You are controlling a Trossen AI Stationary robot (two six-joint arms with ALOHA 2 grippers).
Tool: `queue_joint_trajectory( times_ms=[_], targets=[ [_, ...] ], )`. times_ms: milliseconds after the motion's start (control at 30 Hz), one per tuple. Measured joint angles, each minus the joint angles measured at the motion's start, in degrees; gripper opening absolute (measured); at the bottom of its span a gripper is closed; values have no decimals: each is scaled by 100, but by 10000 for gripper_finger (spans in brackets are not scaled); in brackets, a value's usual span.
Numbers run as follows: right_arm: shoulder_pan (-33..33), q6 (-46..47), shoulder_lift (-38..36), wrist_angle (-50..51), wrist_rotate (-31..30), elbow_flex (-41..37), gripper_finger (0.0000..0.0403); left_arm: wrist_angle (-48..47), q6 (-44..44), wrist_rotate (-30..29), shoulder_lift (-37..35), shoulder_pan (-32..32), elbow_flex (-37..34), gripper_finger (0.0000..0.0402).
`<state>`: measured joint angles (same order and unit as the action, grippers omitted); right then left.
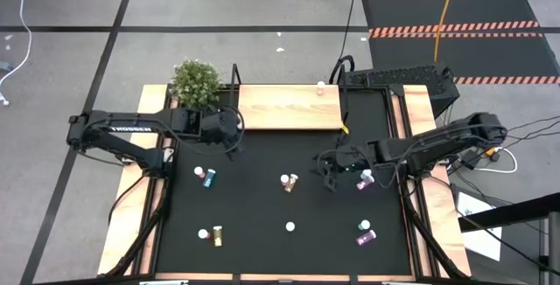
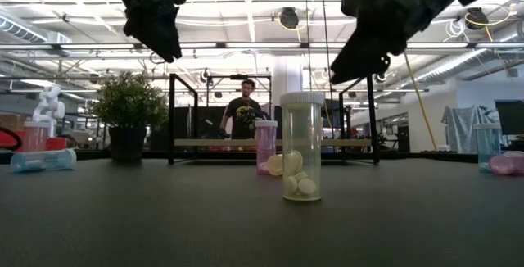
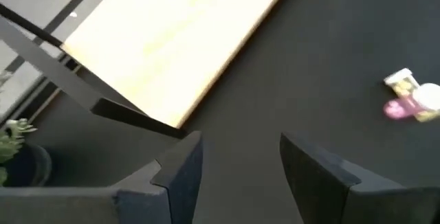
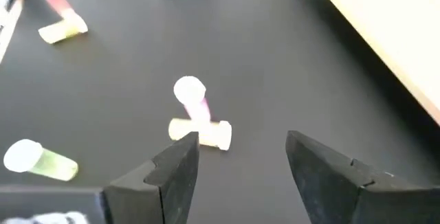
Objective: Pick and place medicine bottles onto shelf by color
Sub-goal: Put the bottom right yellow pill bottle on the shelf
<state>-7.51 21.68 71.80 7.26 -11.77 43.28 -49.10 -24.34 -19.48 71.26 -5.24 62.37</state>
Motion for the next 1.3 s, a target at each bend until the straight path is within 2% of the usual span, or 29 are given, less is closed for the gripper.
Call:
queue_joint_trajectory(
  times_ms=[133, 233, 333, 467, 600, 733, 833, 933, 1033, 1167, 1233, 1300],
  targets=[
    [-19, 859, -311, 1148, 7, 312, 212, 212, -9, 274, 0, -211, 0, 195],
    [-43, 1127, -447, 1236, 304, 303, 212, 670, 58, 338, 0, -311, 0, 195],
    [55, 1168, -294, 998, 635, 209, 212, 1391, 263, 351, 0, -411, 0, 195],
    [514, 2294, 419, 226, 1298, 142, 212, 2220, 447, 808, 85, -510, 0, 195],
    [637, 3349, 1145, -749, 1830, 147, 212, 2304, 674, 1255, 120, -506, 1, 195],
    [457, 3973, 1575, -1247, 2209, 147, 212, 1777, 770, 1472, 204, -459, -10, 195],
    [58, 3102, 1619, -1409, 2345, 147, 212, 1644, 825, 1499, 322, -369, -17, 195],
    [-395, 1515, 1582, -1523, 1783, 156, 212, 1598, 1094, 1517, 491, -294, -125, 195],
    [-716, -223, 1566, -1816, 1539, 154, 212, 1613, 1231, 1518, 684, -247, -187, 195],
    [-939, -2372, 1803, -2317, 1618, 156, 212, 1616, 1044, 1518, 962, -173, -229, 195],
    [-979, -2698, 1997, -2840, 1803, 153, 213, 1656, 846, 1518, 1106, -118, -227, 195],
    [-981, -2608, 2239, -3434, 2062, 156, 217, 1620, 551, 1519, 1231, -40, -235, 195]
  ],
)
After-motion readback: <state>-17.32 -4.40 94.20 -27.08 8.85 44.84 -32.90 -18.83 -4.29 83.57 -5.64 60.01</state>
